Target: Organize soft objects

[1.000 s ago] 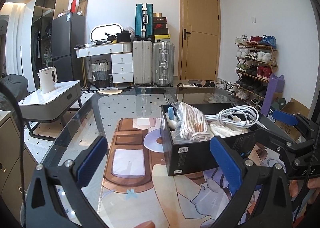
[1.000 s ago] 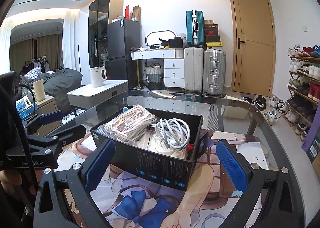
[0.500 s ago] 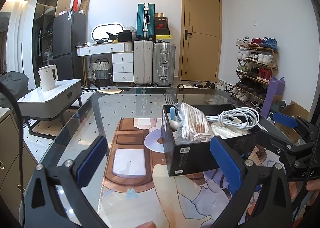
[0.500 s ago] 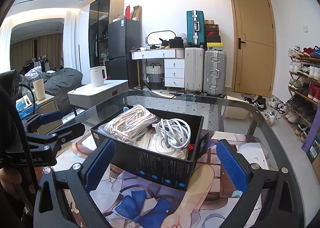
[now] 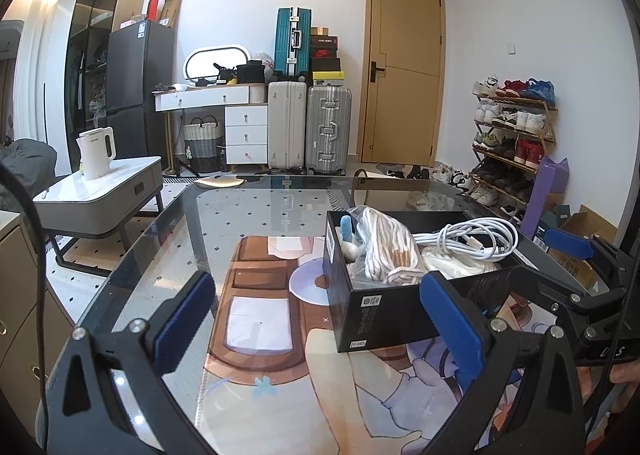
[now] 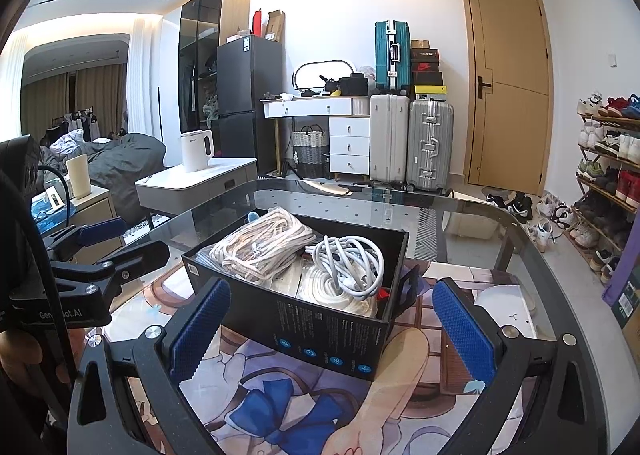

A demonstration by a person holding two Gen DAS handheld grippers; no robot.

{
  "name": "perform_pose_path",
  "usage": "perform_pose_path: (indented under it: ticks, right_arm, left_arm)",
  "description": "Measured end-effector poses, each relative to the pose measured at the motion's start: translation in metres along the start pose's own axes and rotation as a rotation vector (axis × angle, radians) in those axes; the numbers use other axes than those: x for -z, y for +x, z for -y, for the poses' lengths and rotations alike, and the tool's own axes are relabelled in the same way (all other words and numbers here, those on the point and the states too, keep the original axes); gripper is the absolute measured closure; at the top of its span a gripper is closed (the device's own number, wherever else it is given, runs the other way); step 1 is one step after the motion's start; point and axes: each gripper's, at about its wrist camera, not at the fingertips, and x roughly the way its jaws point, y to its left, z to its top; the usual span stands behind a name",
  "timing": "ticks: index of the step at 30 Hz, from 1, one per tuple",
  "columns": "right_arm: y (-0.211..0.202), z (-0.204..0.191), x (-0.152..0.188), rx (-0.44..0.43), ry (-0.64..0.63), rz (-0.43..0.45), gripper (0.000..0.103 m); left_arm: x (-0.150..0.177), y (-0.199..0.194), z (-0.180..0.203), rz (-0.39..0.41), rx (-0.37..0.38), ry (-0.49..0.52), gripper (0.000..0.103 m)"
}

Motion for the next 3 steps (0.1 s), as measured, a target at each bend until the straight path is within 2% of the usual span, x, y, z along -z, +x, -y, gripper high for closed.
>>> perform_pose_path:
  ticks: [3]
  right_arm:
    - [-0.0002, 0.0000, 0.0000, 0.001, 0.001, 0.000, 0.000]
  left_arm:
    - [0.0002, -0.0007, 0.0000, -0.002, -0.001, 0.000, 0.000]
